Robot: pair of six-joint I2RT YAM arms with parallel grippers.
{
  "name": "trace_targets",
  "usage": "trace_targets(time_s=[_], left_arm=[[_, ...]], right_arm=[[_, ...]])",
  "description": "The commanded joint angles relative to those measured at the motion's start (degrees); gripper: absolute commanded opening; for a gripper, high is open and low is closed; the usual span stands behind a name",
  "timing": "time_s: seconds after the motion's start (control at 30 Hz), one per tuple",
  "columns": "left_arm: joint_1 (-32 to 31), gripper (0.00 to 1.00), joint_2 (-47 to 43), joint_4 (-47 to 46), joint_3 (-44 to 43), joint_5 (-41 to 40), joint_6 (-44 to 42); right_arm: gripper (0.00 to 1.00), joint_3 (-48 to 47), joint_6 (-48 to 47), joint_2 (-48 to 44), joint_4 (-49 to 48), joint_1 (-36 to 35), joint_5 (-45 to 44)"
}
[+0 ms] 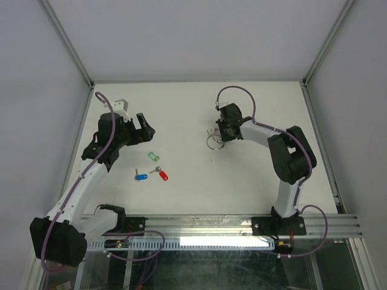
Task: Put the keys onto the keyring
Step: Move the keyring to the center of the board.
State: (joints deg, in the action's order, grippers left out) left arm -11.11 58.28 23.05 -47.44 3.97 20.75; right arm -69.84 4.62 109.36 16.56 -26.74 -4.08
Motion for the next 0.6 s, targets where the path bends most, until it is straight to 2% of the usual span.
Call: trace_targets(time_s=[0.0,0.23,0.37,0.57], left_arm=[[0.5,0.98,-0.6,-4.5,0.3,2.6,-0.5],[0.5,0.99,-0.5,-5.2,0.8,3.8,-0.6],[0.6,0.99,-1.2,-4.7,1.8,4.6,0.1],[0.5,0.99,-2.0,-4.4,3.0,5.6,1.1]], right_arm=[[0.06,6.8,0.6,-7.0,0.5,-4.5,1.1],[0.05,18.3,4.3,-17.0,0.3,-11.1,2.1],[0.05,21.8,7.6,-23.7,2.5,-13.1,1.5],[0.22,21.1,11.8,-31.6,5.8,-13.0,-2.8]])
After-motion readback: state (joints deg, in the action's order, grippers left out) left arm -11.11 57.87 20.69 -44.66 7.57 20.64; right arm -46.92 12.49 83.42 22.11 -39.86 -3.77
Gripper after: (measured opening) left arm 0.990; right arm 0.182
